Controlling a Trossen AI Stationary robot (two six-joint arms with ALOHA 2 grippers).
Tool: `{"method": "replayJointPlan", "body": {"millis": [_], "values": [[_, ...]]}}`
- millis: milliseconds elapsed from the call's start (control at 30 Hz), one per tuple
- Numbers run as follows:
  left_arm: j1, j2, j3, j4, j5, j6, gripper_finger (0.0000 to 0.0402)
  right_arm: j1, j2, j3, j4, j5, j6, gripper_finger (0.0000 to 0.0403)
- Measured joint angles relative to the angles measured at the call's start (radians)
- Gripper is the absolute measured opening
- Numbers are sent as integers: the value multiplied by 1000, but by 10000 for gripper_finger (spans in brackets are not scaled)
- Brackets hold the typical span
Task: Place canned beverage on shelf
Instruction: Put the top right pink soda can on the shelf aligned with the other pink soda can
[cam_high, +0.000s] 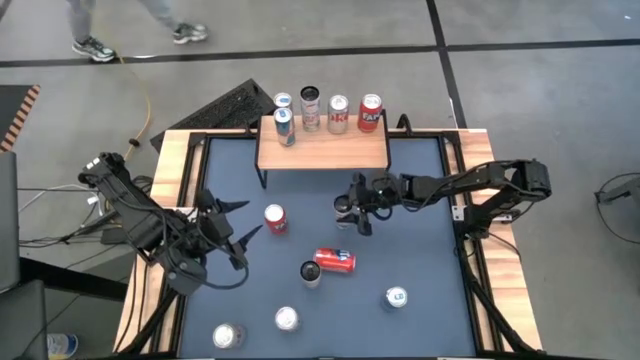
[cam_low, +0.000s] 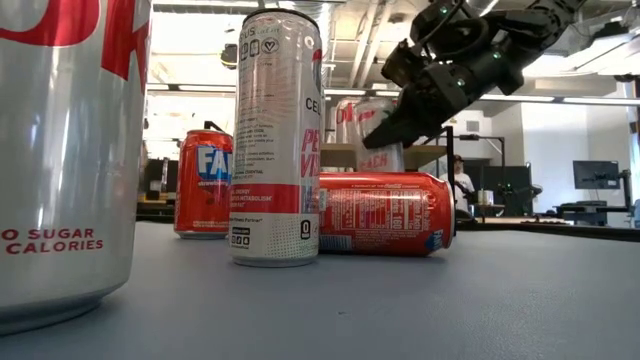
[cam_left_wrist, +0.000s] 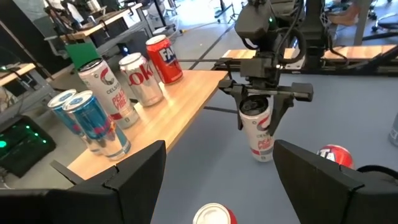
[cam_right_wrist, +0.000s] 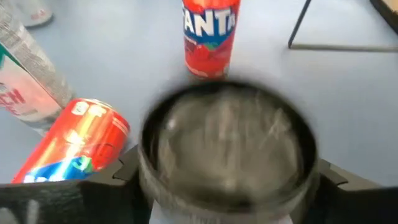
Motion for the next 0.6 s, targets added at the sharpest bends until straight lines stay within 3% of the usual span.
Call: {"method": "replayJointPlan", "body": {"millis": [367,600], "values": [[0,2,0,0,-1,33,288,13,-2,6,-9,10,33,305],[0,2,0,0,0,40,288,21,-1,114,-245,60,23,306]]}}
